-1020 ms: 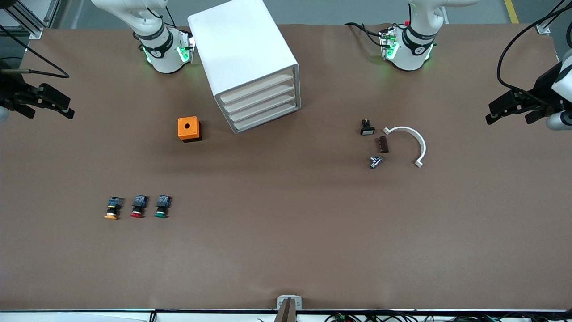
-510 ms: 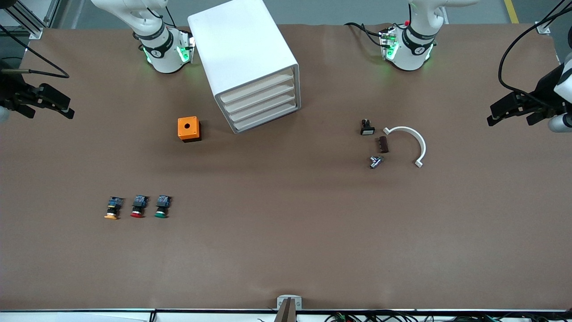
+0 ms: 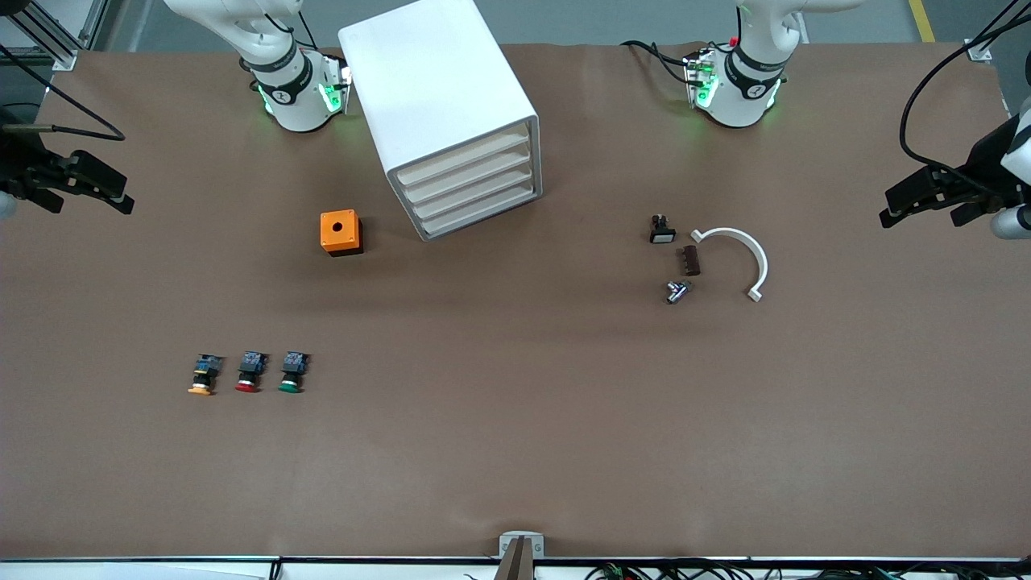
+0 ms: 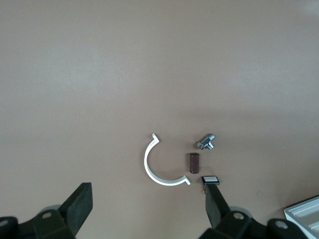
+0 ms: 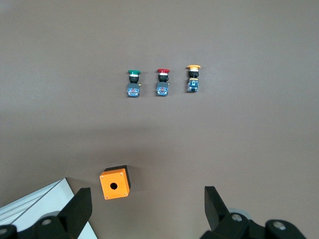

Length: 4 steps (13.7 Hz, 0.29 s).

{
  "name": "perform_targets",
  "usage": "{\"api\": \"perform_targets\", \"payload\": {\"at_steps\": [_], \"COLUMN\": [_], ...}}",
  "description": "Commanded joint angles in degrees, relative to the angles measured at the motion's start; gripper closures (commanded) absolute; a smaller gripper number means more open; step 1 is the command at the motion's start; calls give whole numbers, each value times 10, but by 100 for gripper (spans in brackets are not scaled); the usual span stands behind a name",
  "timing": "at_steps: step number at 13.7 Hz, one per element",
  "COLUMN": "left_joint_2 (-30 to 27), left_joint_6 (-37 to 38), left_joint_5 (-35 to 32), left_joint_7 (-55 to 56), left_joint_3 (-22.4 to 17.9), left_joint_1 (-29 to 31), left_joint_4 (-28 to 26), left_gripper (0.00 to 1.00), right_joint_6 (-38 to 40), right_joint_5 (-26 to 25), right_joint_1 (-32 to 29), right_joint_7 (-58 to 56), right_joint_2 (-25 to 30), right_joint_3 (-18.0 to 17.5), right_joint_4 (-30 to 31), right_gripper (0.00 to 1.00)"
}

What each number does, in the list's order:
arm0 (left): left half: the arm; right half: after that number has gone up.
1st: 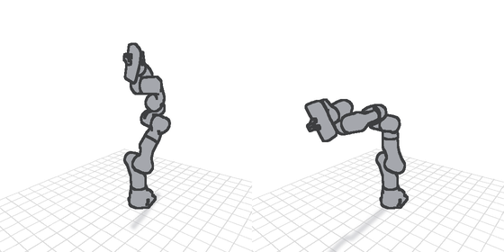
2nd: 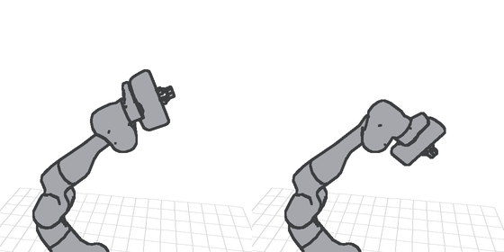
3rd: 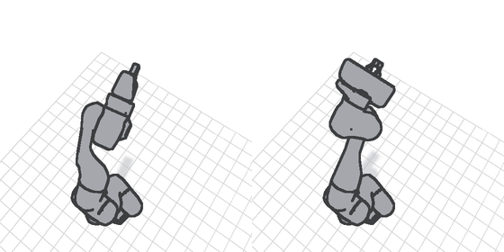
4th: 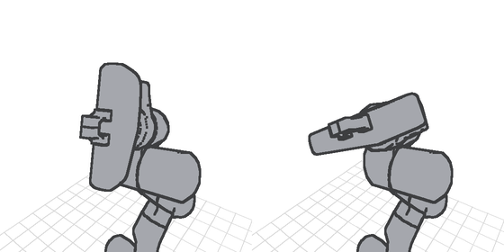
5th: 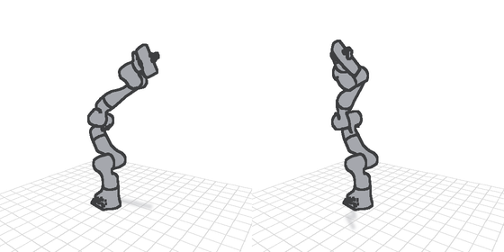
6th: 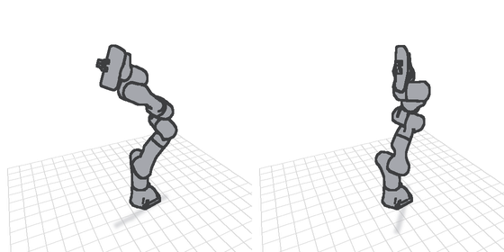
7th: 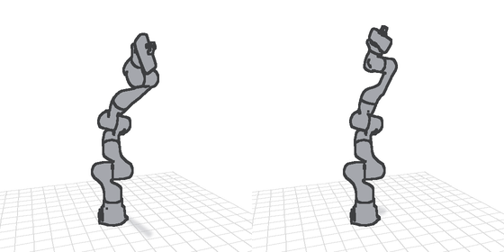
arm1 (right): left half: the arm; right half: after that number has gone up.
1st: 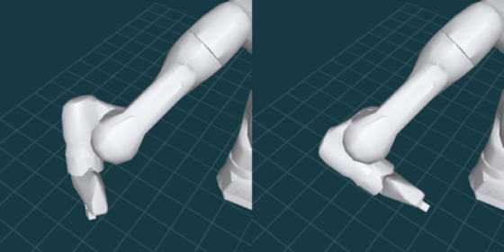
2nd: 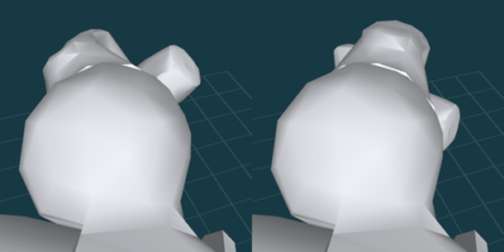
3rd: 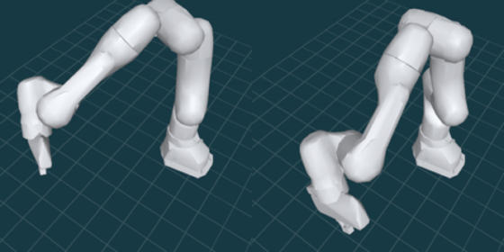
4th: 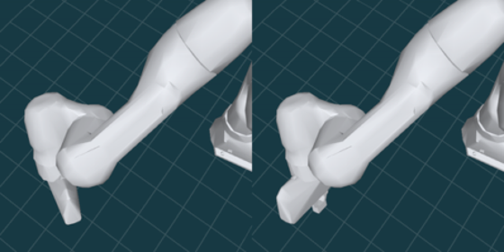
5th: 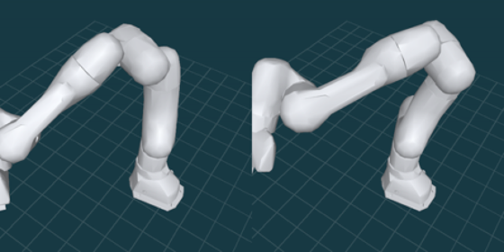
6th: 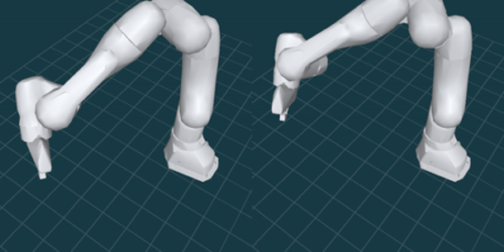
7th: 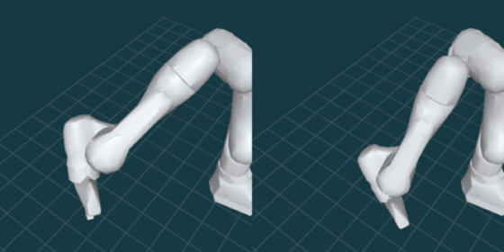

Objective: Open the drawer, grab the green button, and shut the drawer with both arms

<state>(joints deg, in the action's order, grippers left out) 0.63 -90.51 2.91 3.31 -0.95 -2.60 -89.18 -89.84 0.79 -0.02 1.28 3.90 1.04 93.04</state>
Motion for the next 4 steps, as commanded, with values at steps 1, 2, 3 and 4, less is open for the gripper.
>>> {"api": "perform_targets", "payload": {"at_steps": [1,2,3,4], "left_joint_2": [10,10,10,10], "left_joint_6": [8,8,8,8], "left_joint_5": [-12,-12,-13,-12], "left_joint_7": [-15,-12,-12,-11], "left_joint_3": [-1,-1,-1,-1], "left_joint_1": [1,0,0,0], "left_joint_4": [17,18,18,18], "left_gripper": [0,0,0,0], "right_joint_6": [-5,-5,-5,-5], "right_joint_5": [1,1,1,1], "right_joint_1": [-7,-7,-7,-7], "right_joint_7": [-8,-8,-8,-8], "right_joint_2": [17,17,17,17], "right_joint_3": [-5,-5,-5,-5], "right_joint_4": [18,18,18,18], "right_gripper": [0,0,0,0]}}
